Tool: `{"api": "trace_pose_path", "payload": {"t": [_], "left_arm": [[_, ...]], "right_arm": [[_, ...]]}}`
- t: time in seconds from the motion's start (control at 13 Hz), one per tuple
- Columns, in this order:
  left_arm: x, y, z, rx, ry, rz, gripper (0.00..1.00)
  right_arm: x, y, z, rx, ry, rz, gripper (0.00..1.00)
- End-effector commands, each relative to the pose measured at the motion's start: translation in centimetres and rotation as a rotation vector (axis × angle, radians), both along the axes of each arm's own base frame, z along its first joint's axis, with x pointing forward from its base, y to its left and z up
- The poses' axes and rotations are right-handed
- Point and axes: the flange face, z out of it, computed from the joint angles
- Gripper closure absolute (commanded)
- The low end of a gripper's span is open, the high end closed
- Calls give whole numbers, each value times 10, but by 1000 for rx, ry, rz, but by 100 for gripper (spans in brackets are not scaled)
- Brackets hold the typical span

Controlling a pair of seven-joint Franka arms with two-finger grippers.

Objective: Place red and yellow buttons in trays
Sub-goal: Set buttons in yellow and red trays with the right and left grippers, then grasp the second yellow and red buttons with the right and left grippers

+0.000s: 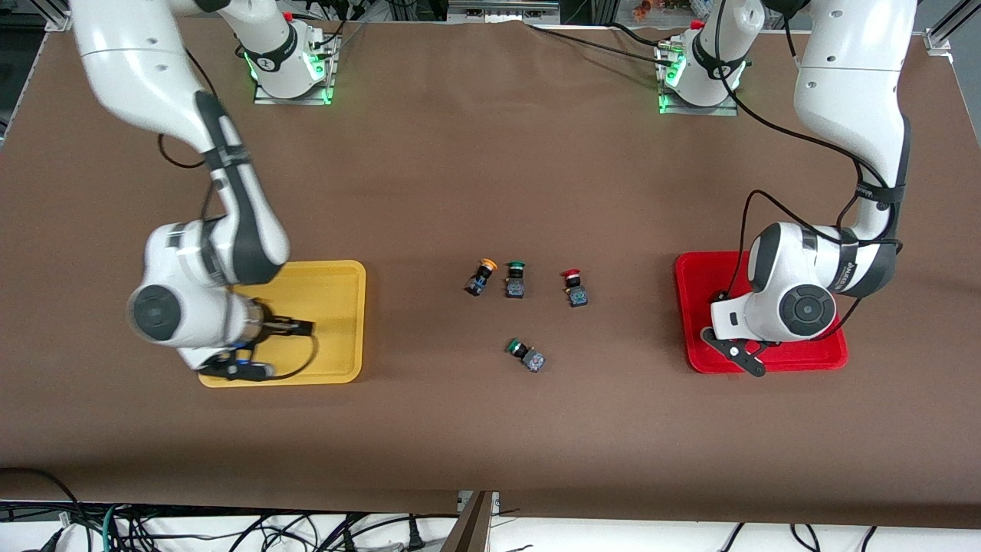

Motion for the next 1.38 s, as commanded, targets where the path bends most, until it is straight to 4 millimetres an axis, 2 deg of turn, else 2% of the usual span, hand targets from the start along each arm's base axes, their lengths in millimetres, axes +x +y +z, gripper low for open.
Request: {"api": "trace_pose_path", "payload": {"t": [0.0,0.23,0.38,0.46,0.69,1.0,1.08,1.15,1.23,1.31], "left_arm": [[-8,-46,48,-16,-25,96,0],[-19,-114,56,-39,-67,353,0],[-23,-150,56,-96,-95,513,0],[-25,-161,47,-115,-96,581,0],[-38,-205,32,-102,-115,742,0],[-52,-252,3,-127,-158,946,0],[-55,-263,1,-137,-169,983,0],[-61,-270,-3,-128,-166,1004,0],[-69,-269,-11,-110,-155,1011,0],[-75,-268,-16,-96,-147,1006,0]], "right_arm": [[-24,92,-2,-35,-26,-158,0],[-52,183,-16,-7,-119,-306,0],[-67,218,-28,17,-155,-389,0],[-76,235,-37,25,-164,-423,0],[-101,273,-53,35,-171,-456,0],[-125,299,-68,19,-157,-455,0],[-128,301,-71,13,-154,-450,0],[-132,305,-73,13,-152,-443,5],[-132,305,-73,14,-151,-441,25],[-132,304,-74,13,-148,-437,51]]}}
